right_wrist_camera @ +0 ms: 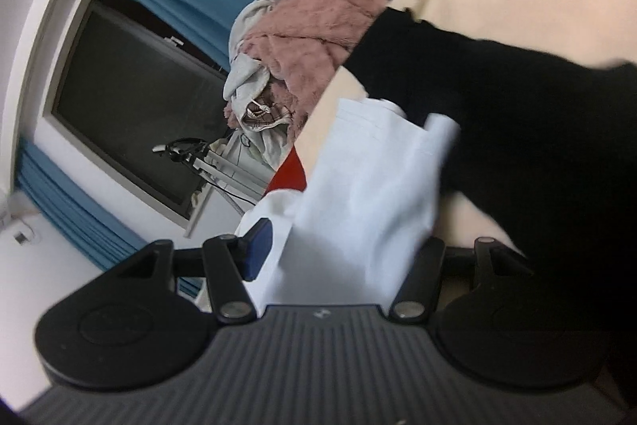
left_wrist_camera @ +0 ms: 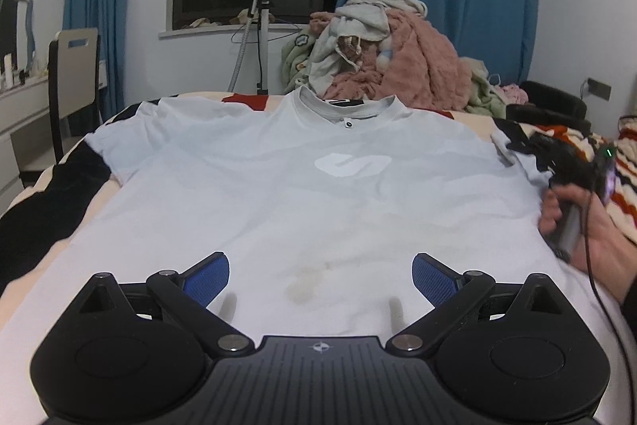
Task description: Fold clothes
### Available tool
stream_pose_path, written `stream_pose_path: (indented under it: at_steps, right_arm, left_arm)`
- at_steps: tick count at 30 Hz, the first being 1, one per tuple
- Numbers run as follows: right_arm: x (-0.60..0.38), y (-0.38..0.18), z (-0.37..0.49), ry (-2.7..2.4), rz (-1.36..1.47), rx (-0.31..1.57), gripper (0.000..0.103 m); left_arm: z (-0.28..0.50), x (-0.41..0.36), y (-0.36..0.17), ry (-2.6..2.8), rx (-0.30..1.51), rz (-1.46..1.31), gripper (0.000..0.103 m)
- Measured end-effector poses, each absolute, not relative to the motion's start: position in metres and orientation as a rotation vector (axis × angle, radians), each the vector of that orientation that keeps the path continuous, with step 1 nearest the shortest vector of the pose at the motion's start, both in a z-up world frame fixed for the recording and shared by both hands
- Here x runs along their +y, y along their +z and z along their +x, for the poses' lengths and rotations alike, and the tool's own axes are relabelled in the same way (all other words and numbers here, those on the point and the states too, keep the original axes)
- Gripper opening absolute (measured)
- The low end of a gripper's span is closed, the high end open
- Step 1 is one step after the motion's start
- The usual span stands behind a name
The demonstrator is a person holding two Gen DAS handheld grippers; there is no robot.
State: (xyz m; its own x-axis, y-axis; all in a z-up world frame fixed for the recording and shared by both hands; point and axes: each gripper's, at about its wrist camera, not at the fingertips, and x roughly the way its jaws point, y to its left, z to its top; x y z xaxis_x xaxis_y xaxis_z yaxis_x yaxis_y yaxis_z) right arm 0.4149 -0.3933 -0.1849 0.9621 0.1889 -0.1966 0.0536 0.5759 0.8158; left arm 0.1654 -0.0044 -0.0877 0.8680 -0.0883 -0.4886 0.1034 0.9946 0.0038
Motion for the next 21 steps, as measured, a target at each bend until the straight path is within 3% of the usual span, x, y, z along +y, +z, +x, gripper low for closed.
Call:
stream_pose_path:
  at_steps: [4,6,7,10,18,21]
  right_arm:
    - [-0.394,-0.179,0.433,0.059,0.907,0.25,0.052]
    - [-0.397,-0.174,0.431,0.016,0.887,0.232,0.032]
    - [-0.398,-0.171,0.43,-0.006,0.876,0.223,0.013]
    - [-0.401,-0.164,0.426,-0.071,0.845,0.195,0.007]
    - [-0.41,-0.143,0.416,-0.242,0.758,0.123,0.005]
    - [-0.387,-0.098,0.413,-0.278,0.574,0.122,0.005]
  left_arm:
    - [0.176,-0.006,-0.098,-0.094,0.542,0.038,0.099]
    - [0.181,-0.003,-0.101,-0.083,0.554,0.023,0.099]
    - [0.185,-0.002,-0.103,-0.073,0.561,0.012,0.099]
    - [0.193,0.001,-0.105,-0.048,0.584,-0.012,0.099]
    - [0.189,0.002,-0.083,-0.044,0.52,-0.032,0.099]
    - [0.182,0.009,-0.069,-0.054,0.489,-0.062,0.099]
